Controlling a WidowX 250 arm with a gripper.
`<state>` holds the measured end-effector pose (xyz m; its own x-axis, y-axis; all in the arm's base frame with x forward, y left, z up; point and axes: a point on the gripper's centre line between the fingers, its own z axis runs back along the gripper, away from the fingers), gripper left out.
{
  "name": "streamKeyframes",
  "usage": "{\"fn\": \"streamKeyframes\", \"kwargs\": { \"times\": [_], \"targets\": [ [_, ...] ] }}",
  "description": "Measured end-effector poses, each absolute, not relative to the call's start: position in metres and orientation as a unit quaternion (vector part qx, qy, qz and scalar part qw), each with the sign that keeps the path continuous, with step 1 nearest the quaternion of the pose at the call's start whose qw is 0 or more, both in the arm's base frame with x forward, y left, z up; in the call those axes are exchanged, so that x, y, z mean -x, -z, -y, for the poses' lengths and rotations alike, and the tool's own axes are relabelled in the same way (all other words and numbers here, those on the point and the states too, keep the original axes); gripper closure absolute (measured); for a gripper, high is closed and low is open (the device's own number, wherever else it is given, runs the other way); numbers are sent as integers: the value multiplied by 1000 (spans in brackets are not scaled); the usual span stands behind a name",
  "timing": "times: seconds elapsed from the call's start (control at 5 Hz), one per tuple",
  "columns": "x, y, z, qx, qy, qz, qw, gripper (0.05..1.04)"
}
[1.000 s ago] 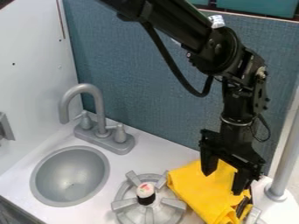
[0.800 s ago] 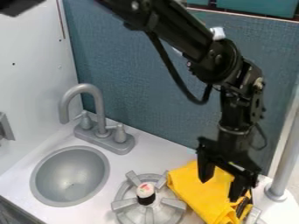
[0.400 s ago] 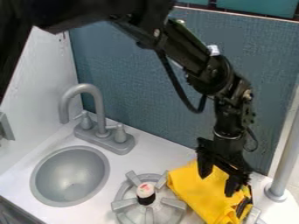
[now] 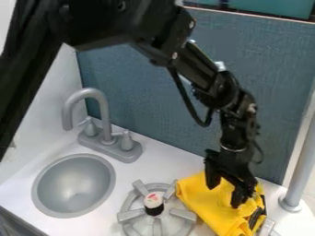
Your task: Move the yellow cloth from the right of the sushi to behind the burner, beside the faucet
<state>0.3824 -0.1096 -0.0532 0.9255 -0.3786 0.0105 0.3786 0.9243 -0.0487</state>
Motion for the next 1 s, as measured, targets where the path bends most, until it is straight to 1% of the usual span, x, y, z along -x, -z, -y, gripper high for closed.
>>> {"fn": "streamKeyframes", "kwargs": {
  "times": [0.2, 0.4, 0.6, 0.8, 1.0],
  "targets": [
    [-395, 78, 105, 59, 182, 9, 981, 83],
    [-404, 86, 104, 48, 187, 7, 981, 83],
    [-407, 103, 99, 31, 190, -23, 981, 83],
    [-411, 107, 84, -50, 149, -57, 986, 83],
    [-413, 107, 56, -55, 108, -44, 992, 83]
  ]
}}
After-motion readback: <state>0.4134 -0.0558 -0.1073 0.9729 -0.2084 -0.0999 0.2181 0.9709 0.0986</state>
